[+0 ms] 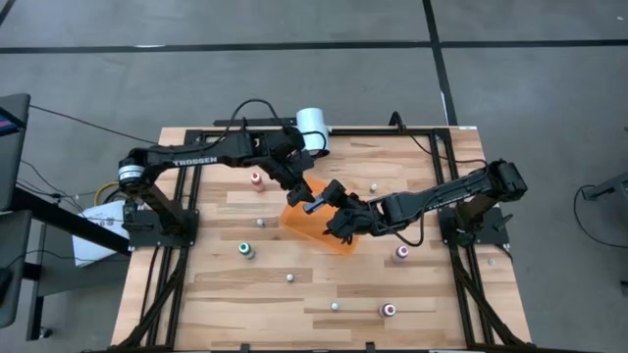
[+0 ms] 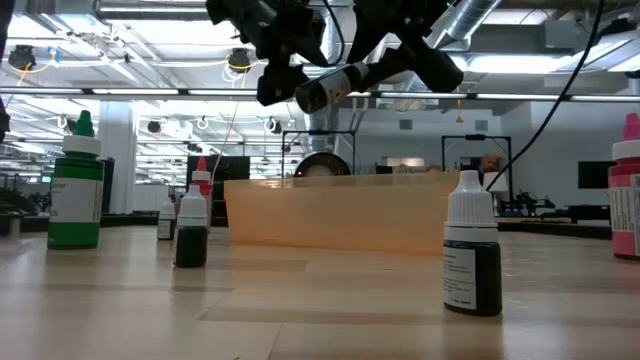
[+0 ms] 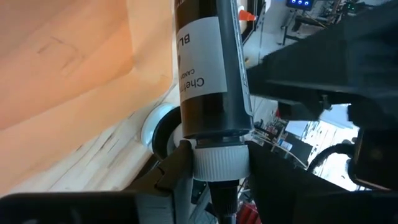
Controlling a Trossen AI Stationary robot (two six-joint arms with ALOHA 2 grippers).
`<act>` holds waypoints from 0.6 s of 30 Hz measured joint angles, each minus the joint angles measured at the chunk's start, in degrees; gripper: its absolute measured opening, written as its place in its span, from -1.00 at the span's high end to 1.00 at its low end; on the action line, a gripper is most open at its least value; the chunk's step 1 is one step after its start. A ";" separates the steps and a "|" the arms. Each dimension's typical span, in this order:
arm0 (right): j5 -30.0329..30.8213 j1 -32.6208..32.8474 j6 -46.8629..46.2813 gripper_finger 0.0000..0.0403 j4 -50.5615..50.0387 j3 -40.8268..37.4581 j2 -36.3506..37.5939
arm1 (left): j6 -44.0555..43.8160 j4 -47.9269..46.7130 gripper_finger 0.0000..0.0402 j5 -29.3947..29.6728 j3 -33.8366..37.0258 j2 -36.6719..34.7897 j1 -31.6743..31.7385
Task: Pick & Place food coloring
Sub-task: Put the large black food coloring bottle into the bin
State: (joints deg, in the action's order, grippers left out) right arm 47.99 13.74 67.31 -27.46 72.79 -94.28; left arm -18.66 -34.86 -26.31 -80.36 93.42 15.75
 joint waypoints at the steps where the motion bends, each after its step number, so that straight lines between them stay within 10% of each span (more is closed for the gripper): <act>1: 0.00 0.00 0.01 0.35 0.00 0.00 0.00 | -0.62 -0.41 0.05 0.12 0.01 0.17 0.00; 18: 0.04 0.00 -1.36 0.34 -0.42 0.00 0.00 | -2.18 -0.17 0.05 0.01 0.02 -0.01 0.15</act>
State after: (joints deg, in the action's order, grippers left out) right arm 48.03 13.74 65.95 -27.88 72.79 -94.28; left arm -20.84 -35.04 -26.30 -80.34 93.41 15.90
